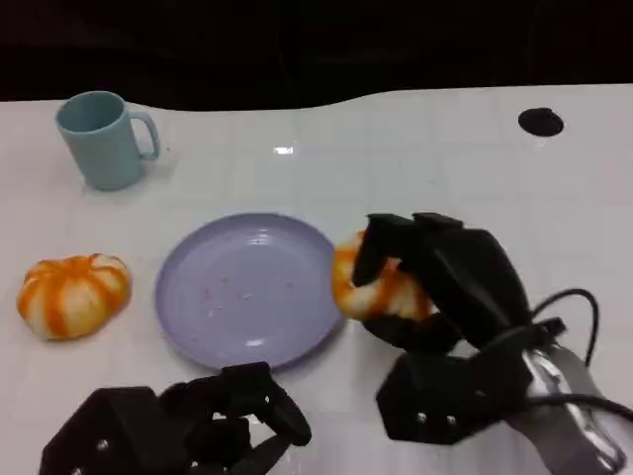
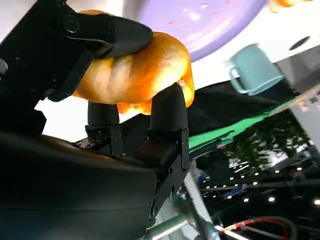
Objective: Grasp the bread from the table and place it into the plate.
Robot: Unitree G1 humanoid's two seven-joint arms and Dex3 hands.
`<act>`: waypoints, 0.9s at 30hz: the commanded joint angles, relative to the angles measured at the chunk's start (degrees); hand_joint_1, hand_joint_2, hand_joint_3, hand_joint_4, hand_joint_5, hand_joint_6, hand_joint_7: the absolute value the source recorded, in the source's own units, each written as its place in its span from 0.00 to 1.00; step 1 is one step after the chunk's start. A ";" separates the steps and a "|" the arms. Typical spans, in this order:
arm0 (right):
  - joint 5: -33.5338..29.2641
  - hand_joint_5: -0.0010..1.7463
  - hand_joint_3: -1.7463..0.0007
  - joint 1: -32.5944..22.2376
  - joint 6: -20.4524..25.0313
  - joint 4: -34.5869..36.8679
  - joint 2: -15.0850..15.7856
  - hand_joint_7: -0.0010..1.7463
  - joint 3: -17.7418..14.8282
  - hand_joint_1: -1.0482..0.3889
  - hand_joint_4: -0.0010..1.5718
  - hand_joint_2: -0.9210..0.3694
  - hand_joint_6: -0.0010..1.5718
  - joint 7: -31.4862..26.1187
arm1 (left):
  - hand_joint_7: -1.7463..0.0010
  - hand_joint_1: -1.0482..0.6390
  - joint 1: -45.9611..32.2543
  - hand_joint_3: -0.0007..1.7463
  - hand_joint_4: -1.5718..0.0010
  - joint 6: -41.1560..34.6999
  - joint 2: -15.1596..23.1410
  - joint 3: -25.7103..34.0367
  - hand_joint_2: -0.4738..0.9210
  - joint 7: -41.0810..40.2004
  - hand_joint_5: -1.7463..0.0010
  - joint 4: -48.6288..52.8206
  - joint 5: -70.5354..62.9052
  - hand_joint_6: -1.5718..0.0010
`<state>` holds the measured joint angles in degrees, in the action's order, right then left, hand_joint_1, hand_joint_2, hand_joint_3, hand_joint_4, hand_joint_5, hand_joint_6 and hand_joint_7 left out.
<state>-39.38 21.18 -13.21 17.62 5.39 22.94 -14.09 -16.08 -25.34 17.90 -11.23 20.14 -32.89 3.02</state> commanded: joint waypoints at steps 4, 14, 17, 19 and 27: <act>0.89 1.00 0.26 8.24 -1.03 9.70 -6.76 1.00 2.32 0.64 0.60 0.47 0.43 -1.79 | 0.16 0.42 -0.64 0.31 0.59 -0.56 -0.17 -0.73 0.99 -0.53 0.00 -1.01 -0.46 0.62; 1.11 1.00 0.33 16.84 1.47 23.51 -14.25 0.81 4.57 0.64 0.55 0.41 0.48 -3.18 | 0.17 0.42 -1.32 0.34 0.57 -1.44 -0.44 -1.79 0.97 -0.88 0.00 -2.79 -0.82 0.62; 1.28 0.99 0.41 18.52 2.68 26.48 -15.11 0.73 4.81 0.61 0.48 0.33 0.45 -2.51 | 0.17 0.42 -1.40 0.35 0.57 -1.44 -0.29 -2.08 0.96 -1.06 0.00 -3.17 -1.07 0.62; 2.30 0.79 0.52 19.41 4.61 27.47 -15.44 0.58 4.44 0.58 0.46 0.25 0.45 0.36 | 0.17 0.42 -1.49 0.36 0.57 -1.41 -0.25 -2.12 0.96 -1.18 0.00 -3.19 -1.09 0.62; 0.02 0.12 0.87 21.35 10.82 24.01 -11.64 0.03 9.09 0.36 0.14 0.00 0.25 16.13 | 0.17 0.40 -1.53 0.36 0.57 -0.52 0.02 -1.89 0.95 -0.92 0.00 -2.48 -1.00 0.62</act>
<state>-38.89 41.28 -4.03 43.80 -7.77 30.69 -1.97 -17.06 -26.44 17.29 -13.58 19.53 -35.24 2.34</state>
